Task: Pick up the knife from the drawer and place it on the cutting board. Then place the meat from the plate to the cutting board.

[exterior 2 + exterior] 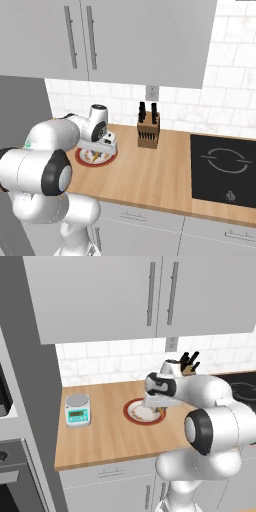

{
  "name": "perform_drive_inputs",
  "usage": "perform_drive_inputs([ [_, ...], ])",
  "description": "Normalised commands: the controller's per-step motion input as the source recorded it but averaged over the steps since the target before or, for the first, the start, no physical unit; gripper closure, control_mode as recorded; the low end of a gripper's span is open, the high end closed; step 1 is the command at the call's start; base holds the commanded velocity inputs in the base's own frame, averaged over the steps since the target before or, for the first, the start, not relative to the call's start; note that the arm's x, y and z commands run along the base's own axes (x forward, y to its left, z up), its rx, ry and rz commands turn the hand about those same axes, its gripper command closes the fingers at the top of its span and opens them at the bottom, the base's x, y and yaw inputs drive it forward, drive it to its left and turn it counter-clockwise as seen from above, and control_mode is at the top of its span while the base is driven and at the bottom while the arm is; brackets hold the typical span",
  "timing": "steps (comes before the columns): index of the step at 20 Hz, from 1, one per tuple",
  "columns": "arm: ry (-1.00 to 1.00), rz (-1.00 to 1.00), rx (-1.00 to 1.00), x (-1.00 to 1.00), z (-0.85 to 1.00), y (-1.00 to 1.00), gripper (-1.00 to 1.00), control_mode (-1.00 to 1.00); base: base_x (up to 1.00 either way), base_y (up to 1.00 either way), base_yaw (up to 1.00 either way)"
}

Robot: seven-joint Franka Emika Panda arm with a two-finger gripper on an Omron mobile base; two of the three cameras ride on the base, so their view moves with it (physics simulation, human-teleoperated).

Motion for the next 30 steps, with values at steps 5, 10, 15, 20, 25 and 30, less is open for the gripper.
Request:
perform_drive_inputs([
  [5, 0.00, -0.03, 0.02, -0.69, 0.67, -0.08, 1.00, -1.00, 0.00, 0.00, 0.00],
  [10, 0.00, 0.00, 0.00, -0.80, 0.86, 0.00, 1.00, -1.00, 0.00, 0.00, 0.00],
  [15, 0.00, 0.00, 0.00, -0.85, 0.60, 0.00, 1.00, -1.00, 0.00, 0.00, 0.00],
  [20, -0.07, 0.00, 0.00, -0.75, 0.05, 0.00, 1.00, -1.00, 0.00, 0.00, 0.00],
  [25, -0.03, 0.00, 0.00, -0.36, 0.25, 0.00, 1.00, -1.00, 0.00, 0.00, 0.00],
  [30, 0.00, 0.00, 0.00, -0.02, 0.24, 0.00, 1.00, -1.00, 0.00, 0.00, 0.00],
])
